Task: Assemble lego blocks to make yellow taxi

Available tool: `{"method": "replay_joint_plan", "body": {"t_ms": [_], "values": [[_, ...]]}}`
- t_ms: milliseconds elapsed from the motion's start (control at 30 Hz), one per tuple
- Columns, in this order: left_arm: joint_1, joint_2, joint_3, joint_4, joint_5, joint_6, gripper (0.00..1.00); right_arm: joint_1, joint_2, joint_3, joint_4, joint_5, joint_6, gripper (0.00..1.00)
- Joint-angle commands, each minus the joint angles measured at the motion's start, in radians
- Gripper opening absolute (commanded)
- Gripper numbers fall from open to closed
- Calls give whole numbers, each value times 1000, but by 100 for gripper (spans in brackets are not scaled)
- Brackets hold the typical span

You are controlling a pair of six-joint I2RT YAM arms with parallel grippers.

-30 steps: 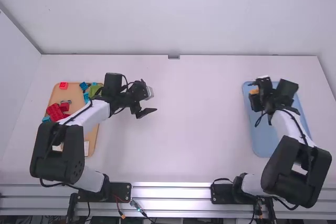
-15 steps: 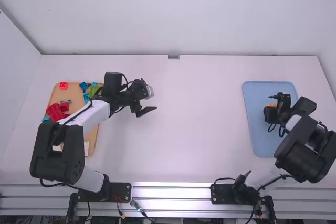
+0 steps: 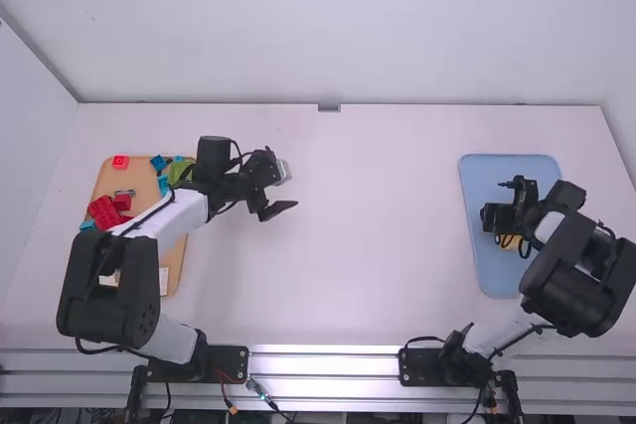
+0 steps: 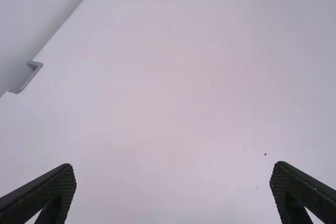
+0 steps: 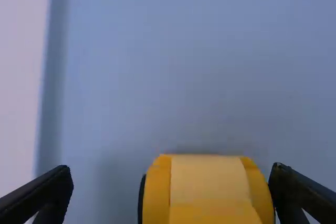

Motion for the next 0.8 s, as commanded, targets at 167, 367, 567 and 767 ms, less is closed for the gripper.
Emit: {"method": "replay_joint_plan", "body": {"t_ms": [167,367,567,767], "values": [[-3,-35,-14,67,-147,-233,99,89,-92,150,-141,106,17,99],[-4,-186,-14,23,-177,-276,99,223,-278,204,-260,121,57,99],[-27,-343,-15,-18,-336,-502,99,400,-427,204,-349,118,58,99],[-29,-497,-15,-32,-375,-634,99,634,-570,204,-393,125,57,99]]}}
